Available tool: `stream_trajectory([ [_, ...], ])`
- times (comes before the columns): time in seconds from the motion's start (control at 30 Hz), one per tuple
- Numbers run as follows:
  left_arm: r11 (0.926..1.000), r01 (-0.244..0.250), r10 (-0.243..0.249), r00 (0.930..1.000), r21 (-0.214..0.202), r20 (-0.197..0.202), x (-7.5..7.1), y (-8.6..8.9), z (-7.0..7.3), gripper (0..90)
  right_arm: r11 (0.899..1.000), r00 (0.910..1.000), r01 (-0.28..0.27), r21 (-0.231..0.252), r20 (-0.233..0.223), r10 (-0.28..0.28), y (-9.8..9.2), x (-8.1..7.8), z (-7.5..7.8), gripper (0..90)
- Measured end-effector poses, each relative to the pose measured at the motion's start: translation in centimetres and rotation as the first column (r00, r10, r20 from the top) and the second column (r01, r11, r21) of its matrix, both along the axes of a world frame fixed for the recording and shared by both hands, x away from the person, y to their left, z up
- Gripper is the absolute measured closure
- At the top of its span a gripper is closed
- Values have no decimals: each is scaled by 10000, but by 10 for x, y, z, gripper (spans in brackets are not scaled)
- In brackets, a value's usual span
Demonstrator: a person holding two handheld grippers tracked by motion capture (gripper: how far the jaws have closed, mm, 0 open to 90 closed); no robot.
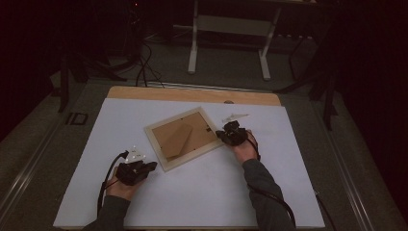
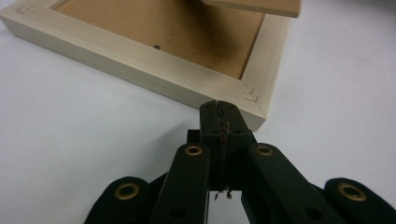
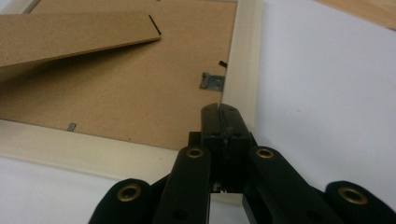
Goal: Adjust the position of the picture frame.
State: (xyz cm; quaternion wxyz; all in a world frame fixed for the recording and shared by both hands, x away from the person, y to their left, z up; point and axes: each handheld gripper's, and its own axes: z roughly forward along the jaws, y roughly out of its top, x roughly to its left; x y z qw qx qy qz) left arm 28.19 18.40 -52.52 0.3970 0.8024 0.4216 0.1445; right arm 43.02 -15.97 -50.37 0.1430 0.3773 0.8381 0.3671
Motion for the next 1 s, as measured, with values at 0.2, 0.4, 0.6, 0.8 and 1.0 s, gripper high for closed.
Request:
stream_trajectory([
  [0.2, 9998, 165, -166, 9999, 110, 36, 0, -3, -1, 900, 9998, 9996, -92, -190, -274, 86, 8, 2, -8, 898],
  [0.4, 9997, 255, -255, 9997, 21, 29, 0, -3, -1, 900, 9999, 9987, 38, -135, -506, -45, 10, 3, -12, 898],
  [0.6, 9996, 208, -208, 9998, 181, -31, 0, -5, -2, 900, 9998, 9979, 89, -160, -636, -99, 8, 2, -12, 898],
  [0.8, 9993, 82, -75, 9998, 367, -190, 3, -5, -5, 900, 9998, 9966, 187, 19, -808, -185, 6, 2, -12, 898],
  [1.0, 9986, -37, 53, 9996, 537, -283, 5, -6, -7, 900, 9998, 9962, 154, 115, -860, -143, 4, 1, -12, 898],
])
